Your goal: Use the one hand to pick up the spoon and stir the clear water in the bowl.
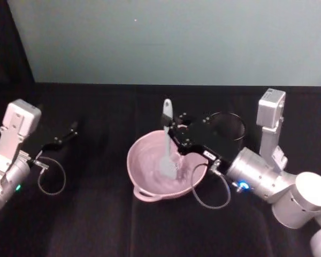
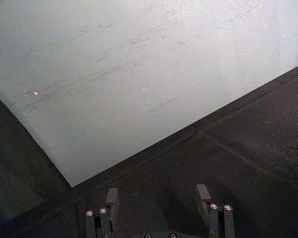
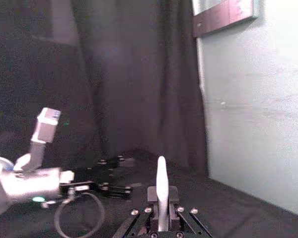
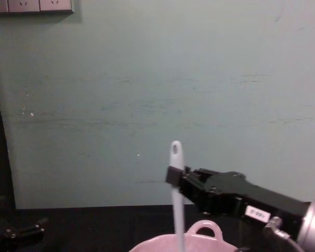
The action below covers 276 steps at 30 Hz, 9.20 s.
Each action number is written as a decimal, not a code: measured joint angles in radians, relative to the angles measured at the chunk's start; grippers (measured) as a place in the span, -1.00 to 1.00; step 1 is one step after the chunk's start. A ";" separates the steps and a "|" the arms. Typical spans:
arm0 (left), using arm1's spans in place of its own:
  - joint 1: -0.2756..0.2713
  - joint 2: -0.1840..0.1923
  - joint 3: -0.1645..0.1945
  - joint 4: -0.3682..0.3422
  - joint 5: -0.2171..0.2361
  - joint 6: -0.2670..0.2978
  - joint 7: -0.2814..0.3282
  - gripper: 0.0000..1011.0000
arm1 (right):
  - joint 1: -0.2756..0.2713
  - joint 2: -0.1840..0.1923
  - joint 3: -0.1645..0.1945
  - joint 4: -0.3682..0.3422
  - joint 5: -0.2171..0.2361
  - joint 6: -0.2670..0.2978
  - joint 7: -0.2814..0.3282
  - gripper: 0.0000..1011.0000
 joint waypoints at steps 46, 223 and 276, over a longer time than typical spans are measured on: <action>0.000 0.000 0.000 0.000 0.000 0.000 0.000 1.00 | 0.036 0.016 0.006 0.023 0.013 0.014 0.038 -0.76; 0.000 0.000 0.000 0.000 0.000 0.000 0.000 1.00 | 0.180 -0.124 0.037 0.338 -0.093 -0.231 -0.059 -0.76; 0.000 0.000 0.000 0.000 0.000 0.000 0.000 1.00 | 0.111 -0.095 0.057 0.208 0.031 -0.075 -0.002 -0.76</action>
